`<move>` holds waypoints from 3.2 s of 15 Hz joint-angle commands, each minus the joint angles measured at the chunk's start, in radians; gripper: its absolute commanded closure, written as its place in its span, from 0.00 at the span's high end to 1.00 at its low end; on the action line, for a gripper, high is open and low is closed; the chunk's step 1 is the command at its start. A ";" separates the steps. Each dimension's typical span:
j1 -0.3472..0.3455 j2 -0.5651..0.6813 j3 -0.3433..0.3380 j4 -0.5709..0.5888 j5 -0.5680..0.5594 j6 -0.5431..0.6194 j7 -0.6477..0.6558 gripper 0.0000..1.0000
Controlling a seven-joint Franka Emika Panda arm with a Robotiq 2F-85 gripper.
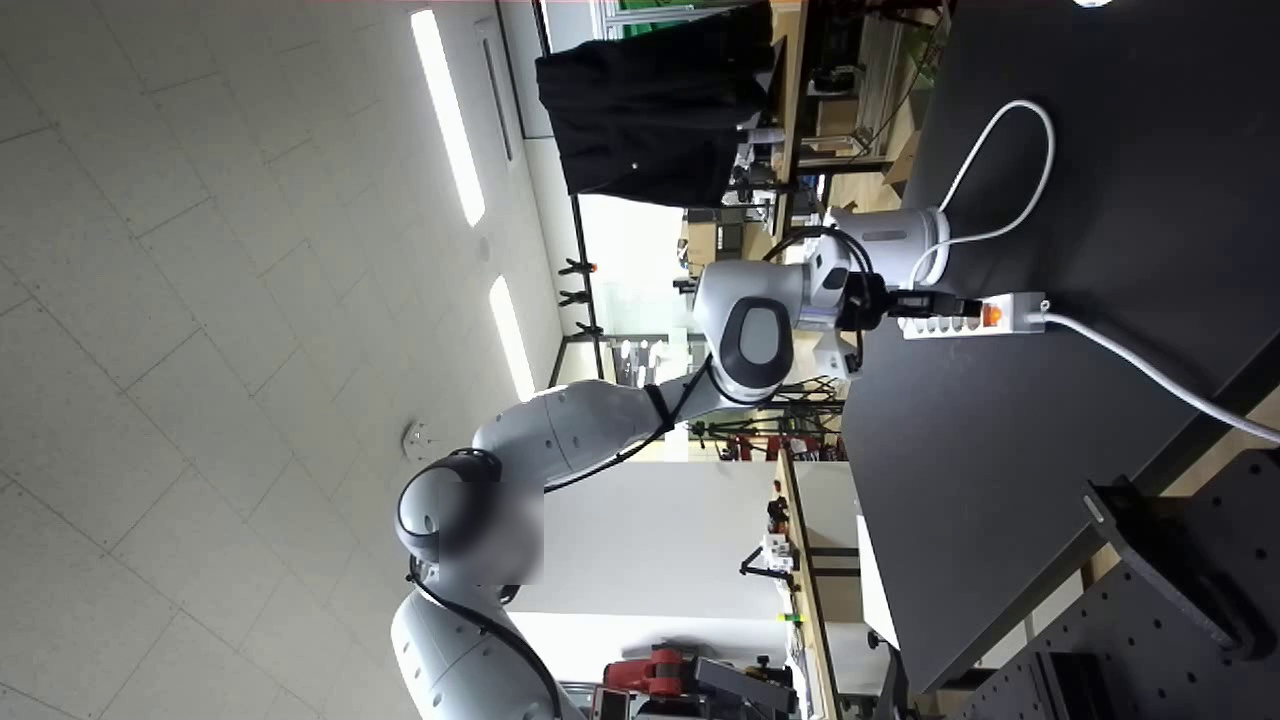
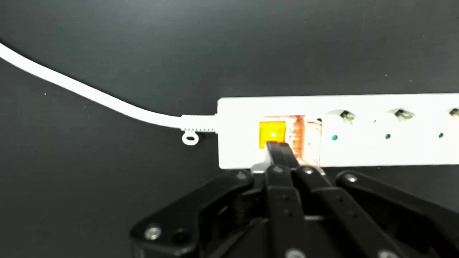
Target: Switch off the extension cable
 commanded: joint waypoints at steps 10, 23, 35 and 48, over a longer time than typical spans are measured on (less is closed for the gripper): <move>0.000 0.064 0.002 0.082 0.001 -0.055 0.046 0.00; 0.027 0.070 -0.011 0.077 0.000 -0.045 0.095 0.00; 0.036 0.089 -0.009 0.073 0.006 -0.012 0.118 0.00; 0.197 0.079 -0.078 -0.035 -0.016 0.158 0.196 0.00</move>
